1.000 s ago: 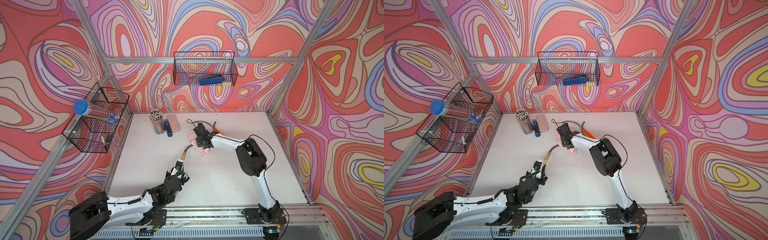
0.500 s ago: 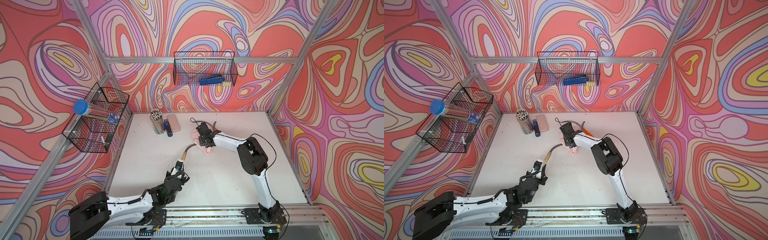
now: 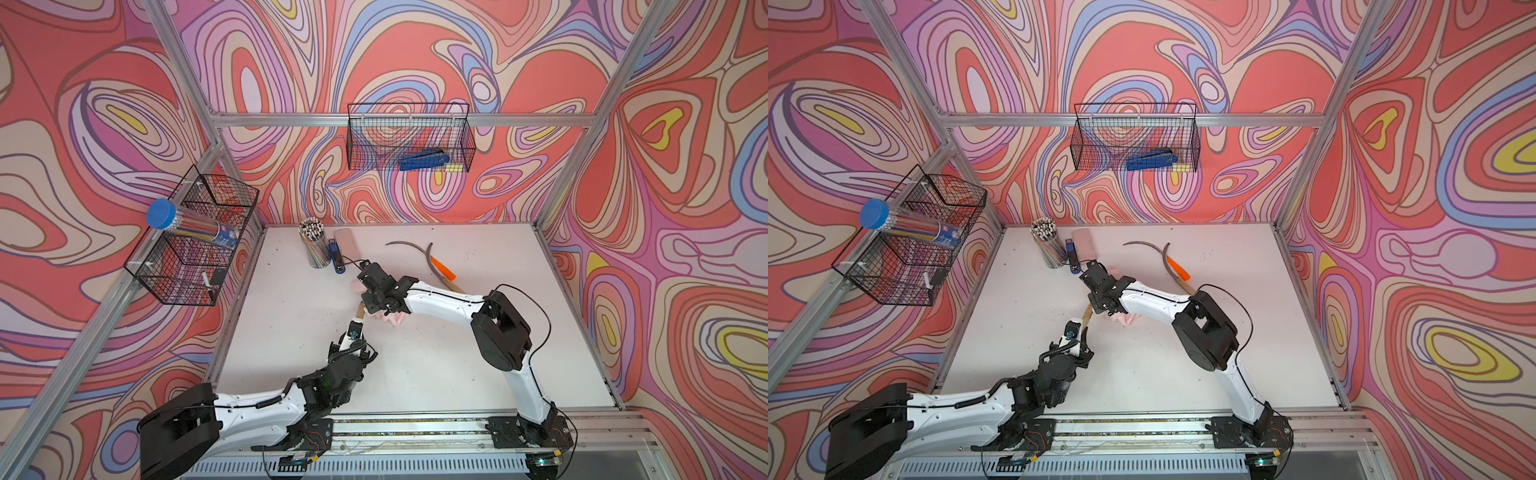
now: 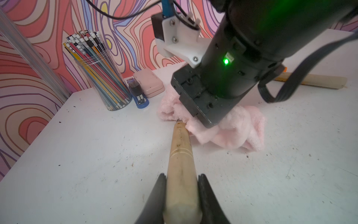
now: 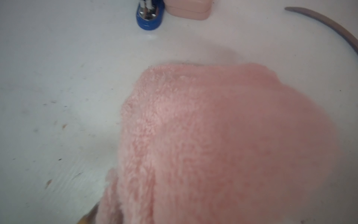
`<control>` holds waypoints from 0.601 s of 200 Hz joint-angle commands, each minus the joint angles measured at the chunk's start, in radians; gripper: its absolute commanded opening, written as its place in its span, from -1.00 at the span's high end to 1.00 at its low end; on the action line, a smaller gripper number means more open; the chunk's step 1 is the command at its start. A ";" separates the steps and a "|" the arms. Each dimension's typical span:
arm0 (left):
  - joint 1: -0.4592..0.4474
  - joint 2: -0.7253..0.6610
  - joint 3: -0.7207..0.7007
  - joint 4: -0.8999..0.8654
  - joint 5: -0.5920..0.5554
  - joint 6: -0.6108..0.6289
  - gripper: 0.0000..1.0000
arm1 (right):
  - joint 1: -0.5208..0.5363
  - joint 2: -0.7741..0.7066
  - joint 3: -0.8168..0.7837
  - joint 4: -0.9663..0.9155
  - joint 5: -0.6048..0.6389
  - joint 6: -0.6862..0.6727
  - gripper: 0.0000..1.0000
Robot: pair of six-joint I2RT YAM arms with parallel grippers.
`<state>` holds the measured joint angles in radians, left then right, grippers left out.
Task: Wipe small sickles with rags
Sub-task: Wipe the small sickle.
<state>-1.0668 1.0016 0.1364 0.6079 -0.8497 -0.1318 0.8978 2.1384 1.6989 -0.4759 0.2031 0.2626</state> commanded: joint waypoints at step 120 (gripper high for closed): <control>0.001 -0.040 -0.008 -0.005 0.008 -0.019 1.00 | -0.266 0.186 0.136 -0.085 -0.093 0.005 1.00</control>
<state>-1.0668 0.9791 0.1364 0.6010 -0.8322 -0.1326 0.6567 2.2944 1.8194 -0.4877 0.0593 0.2634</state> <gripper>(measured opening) 0.245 0.134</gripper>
